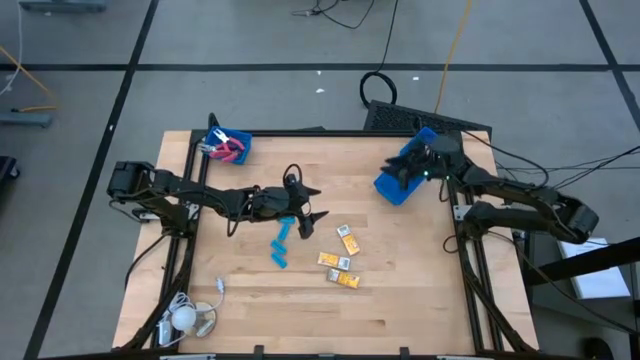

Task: Pick & Place School Supplies
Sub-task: Put the yellow crayon box into the top right blue basket

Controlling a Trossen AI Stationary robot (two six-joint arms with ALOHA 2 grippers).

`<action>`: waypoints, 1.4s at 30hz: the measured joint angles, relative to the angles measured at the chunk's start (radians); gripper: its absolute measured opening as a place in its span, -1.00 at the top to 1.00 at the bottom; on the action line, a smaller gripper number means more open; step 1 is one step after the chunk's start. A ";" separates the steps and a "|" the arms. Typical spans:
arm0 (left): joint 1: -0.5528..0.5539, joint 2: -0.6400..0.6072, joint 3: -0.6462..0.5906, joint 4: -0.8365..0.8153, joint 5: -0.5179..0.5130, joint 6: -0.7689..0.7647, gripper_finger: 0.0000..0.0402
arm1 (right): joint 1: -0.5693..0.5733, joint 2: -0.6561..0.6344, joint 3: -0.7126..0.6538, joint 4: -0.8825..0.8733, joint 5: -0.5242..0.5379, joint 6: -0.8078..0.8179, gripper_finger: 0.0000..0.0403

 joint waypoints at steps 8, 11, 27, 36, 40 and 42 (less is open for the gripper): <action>0.000 0.000 0.000 -0.051 0.164 -0.035 -0.61 | 0.335 0.000 0.000 0.158 -0.002 -0.005 0.04; -0.015 0.000 0.001 -0.137 0.247 -0.005 -0.61 | 0.451 0.000 0.000 0.186 0.087 -0.052 0.04; -0.168 0.188 0.001 -0.092 0.272 0.227 -0.61 | 0.626 0.001 0.000 0.224 0.373 -0.131 0.05; -0.164 0.312 0.001 0.058 0.365 0.177 -0.61 | 0.626 0.001 0.000 0.223 0.372 -0.121 0.06; -0.160 0.364 0.001 0.094 0.373 0.158 -0.61 | 0.626 0.001 0.000 0.221 0.372 -0.122 0.05; -0.160 0.379 0.001 0.116 0.372 0.166 -0.61 | 0.626 0.001 0.000 0.221 0.372 -0.122 0.05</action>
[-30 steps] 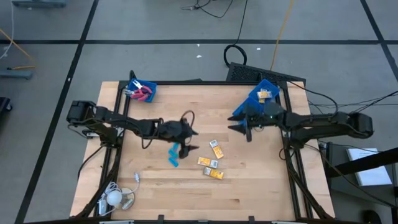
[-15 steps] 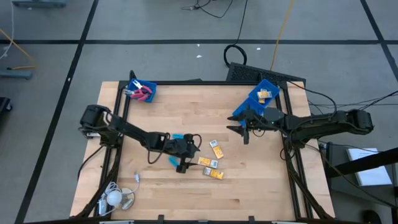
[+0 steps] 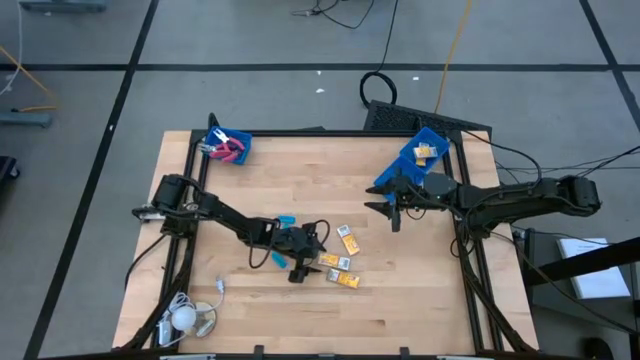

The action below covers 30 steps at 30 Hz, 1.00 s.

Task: Pick & Place School Supplies
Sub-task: Put the yellow crayon box into the top right blue basket

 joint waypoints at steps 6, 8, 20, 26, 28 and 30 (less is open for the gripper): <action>0.002 0.009 0.002 -0.009 -0.048 0.028 -0.61 | 0.000 0.000 0.000 0.000 0.000 0.000 0.06; 0.007 0.012 0.002 -0.009 -0.049 0.026 -0.61 | 0.000 0.000 0.000 -0.001 0.000 0.000 0.06; 0.029 0.042 0.007 0.016 -0.011 0.011 -0.61 | 0.000 0.000 0.000 0.000 0.000 -0.001 0.09; 0.029 0.043 0.010 0.014 -0.002 0.016 -0.61 | 0.000 0.000 0.000 -0.001 0.000 -0.004 0.09; 0.029 0.043 0.010 0.013 0.001 0.016 -0.61 | 0.000 0.000 0.000 -0.001 0.000 -0.004 0.08; 0.029 0.043 0.010 0.010 0.001 0.016 -0.57 | 0.000 0.000 0.000 -0.001 0.000 -0.004 0.09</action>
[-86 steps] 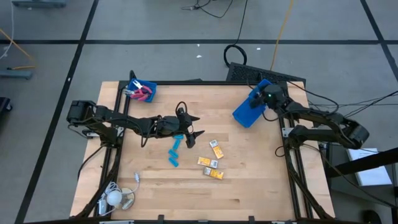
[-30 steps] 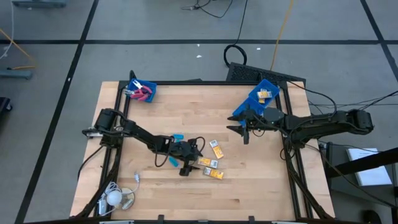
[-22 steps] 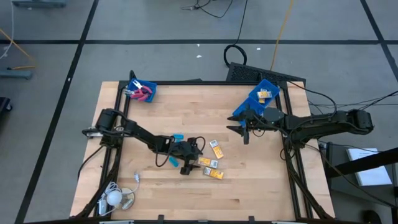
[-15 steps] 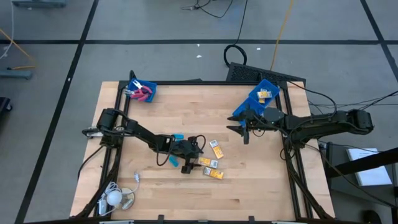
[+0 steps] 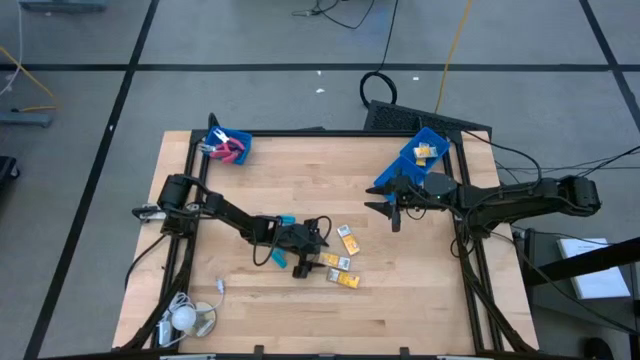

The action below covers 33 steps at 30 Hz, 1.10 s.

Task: Pick & Place School Supplies
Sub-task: Put the yellow crayon box into the top right blue basket

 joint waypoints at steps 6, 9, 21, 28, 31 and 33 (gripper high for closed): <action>0.001 0.001 0.000 -0.001 -0.003 0.000 -0.19 | 0.000 0.000 0.000 -0.006 0.000 0.000 0.09; 0.001 0.001 0.000 0.008 -0.003 -0.008 0.01 | 0.000 0.000 0.000 -0.008 0.000 0.000 0.08; -0.005 -0.012 -0.003 0.036 -0.057 0.061 0.05 | 0.000 0.000 0.000 -0.010 0.000 0.000 0.09; -0.004 -0.119 -0.002 0.025 -0.353 0.237 0.09 | 0.000 0.000 0.000 -0.009 0.000 0.040 0.09; -0.004 -0.187 -0.002 0.026 -0.484 0.330 0.17 | 0.000 0.008 0.000 -0.007 0.004 0.084 0.10; -0.003 -0.238 -0.002 0.028 -0.545 0.380 0.21 | 0.000 0.017 0.000 -0.007 0.005 0.100 0.10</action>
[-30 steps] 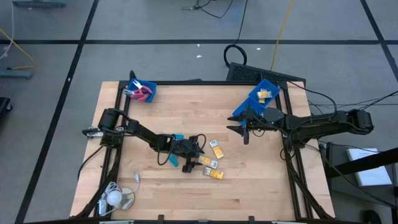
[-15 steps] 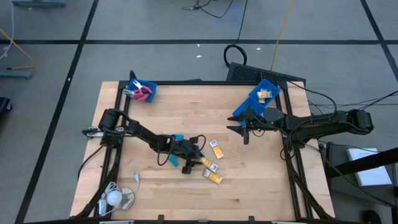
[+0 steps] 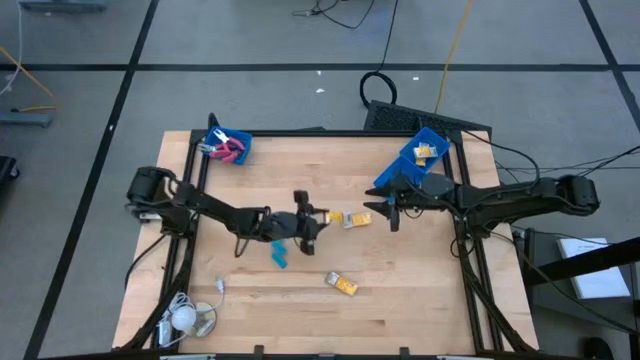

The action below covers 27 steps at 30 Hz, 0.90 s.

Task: Pick & Place School Supplies
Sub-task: Put the yellow crayon box into the top right blue basket

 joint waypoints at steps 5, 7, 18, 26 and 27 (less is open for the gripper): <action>0.000 -0.088 0.000 0.000 -0.050 0.081 0.21 | 0.000 0.034 0.000 0.017 0.001 0.055 0.10; 0.000 -0.114 0.000 0.003 -0.053 0.117 0.18 | -0.001 0.064 0.000 0.053 0.003 0.084 0.10; -0.016 -0.154 0.001 0.015 -0.145 0.267 0.24 | -0.089 0.322 0.001 0.351 -0.051 0.295 -0.03; -0.021 -0.154 0.001 0.038 -0.147 0.287 0.19 | -0.140 0.533 0.001 0.710 -0.255 0.453 -0.15; -0.021 -0.154 0.001 0.036 -0.148 0.291 0.18 | -0.140 0.555 0.001 0.760 -0.271 0.474 -0.15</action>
